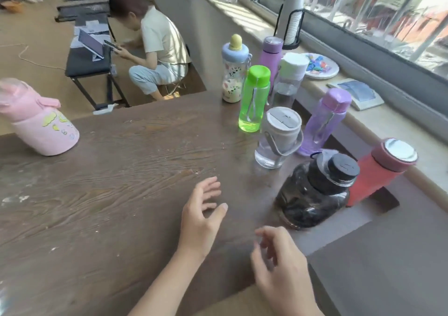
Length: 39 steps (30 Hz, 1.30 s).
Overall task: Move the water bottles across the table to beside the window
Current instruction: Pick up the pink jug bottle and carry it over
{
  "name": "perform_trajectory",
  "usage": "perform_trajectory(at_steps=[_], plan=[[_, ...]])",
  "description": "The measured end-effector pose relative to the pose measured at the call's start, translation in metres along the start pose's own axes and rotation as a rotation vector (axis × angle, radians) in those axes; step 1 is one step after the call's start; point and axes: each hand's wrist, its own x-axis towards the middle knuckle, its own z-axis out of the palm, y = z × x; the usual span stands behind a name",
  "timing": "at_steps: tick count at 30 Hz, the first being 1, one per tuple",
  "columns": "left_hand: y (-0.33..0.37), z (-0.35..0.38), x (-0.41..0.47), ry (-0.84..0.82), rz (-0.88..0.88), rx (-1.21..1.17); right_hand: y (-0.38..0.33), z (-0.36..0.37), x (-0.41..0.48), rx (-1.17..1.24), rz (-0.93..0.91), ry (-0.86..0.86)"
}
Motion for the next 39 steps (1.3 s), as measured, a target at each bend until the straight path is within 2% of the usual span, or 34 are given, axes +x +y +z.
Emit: perform_trajectory(at_steps=[4,8,12,15,20,24,30,34,39], plan=[[-0.012,-0.095,0.042,0.173,-0.066,0.105,-0.057,0.079,0.036,0.081,0.021,-0.126],[-0.021,-0.198,0.086,0.425,-0.104,0.187,-0.115,0.171,0.087,0.181,0.083,-0.255],[-0.030,-0.290,0.134,0.618,-0.147,0.339,-0.173,0.264,0.140,0.258,0.140,-0.316],[-0.035,-0.348,0.172,0.602,-0.172,0.345,-0.211,0.326,0.171,0.299,0.196,-0.358],[-0.042,-0.411,0.215,0.369,-0.152,0.266,-0.249,0.395,0.207,0.296,0.174,-0.494],[-0.054,-0.426,0.230,0.251,-0.140,0.176,-0.260,0.425,0.218,0.395,0.041,-0.500],[-0.048,-0.416,0.237,0.272,-0.119,0.086,-0.249,0.420,0.232,0.427,0.057,-0.493],[-0.033,-0.373,0.243,0.274,-0.097,0.100,-0.217,0.392,0.251,0.405,0.051,-0.477],[-0.005,-0.283,0.270,0.208,-0.074,0.087,-0.158,0.331,0.292,0.356,0.078,-0.424]])
